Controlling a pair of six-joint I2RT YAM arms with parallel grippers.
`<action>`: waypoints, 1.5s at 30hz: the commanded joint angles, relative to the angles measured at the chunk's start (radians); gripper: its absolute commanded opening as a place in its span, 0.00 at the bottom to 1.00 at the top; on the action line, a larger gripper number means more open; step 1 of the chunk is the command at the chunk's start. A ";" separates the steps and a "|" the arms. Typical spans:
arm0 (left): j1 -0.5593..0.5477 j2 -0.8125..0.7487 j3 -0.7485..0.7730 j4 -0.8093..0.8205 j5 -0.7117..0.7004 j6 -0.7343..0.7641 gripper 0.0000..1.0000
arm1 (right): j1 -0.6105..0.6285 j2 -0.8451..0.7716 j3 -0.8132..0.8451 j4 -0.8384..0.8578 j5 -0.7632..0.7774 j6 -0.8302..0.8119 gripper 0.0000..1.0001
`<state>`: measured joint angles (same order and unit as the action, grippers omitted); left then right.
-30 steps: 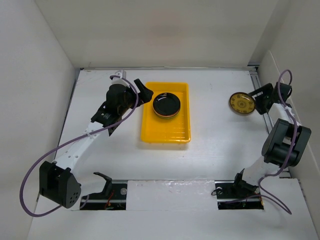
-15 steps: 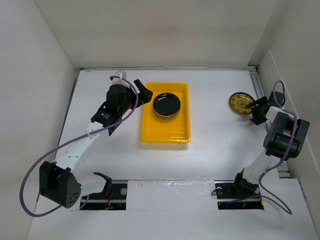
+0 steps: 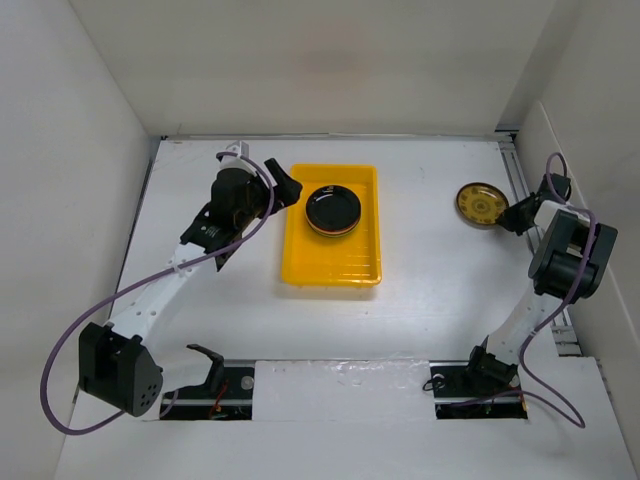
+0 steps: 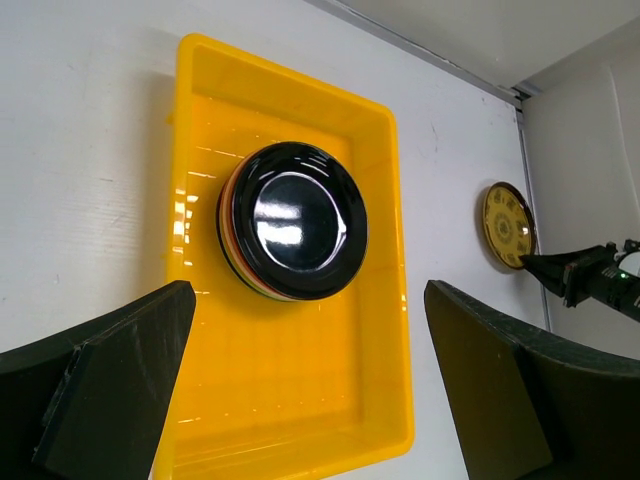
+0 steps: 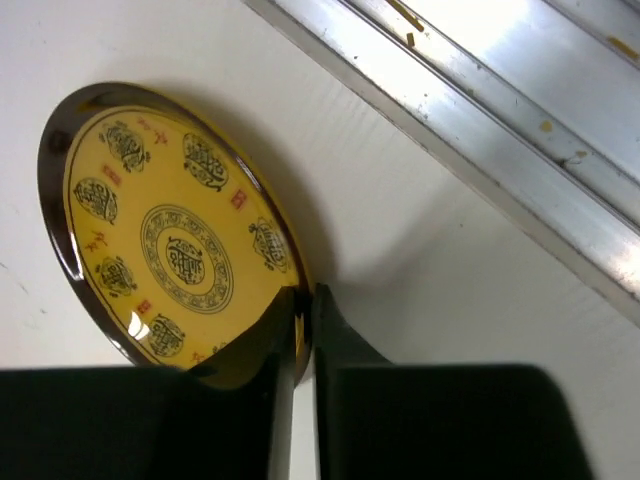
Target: Place the plates into the plastic bin on the countertop
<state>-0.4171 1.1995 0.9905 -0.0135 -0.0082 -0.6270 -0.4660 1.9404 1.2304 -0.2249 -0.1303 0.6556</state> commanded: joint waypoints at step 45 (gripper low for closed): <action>0.170 -0.064 0.152 -0.227 -0.177 -0.094 1.00 | 0.806 -0.064 0.264 0.087 -0.226 -0.034 0.00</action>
<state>-0.2485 1.1656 1.1007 -0.2192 -0.1699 -0.7452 0.3294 1.8671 1.4448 -0.1959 -0.3626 0.6445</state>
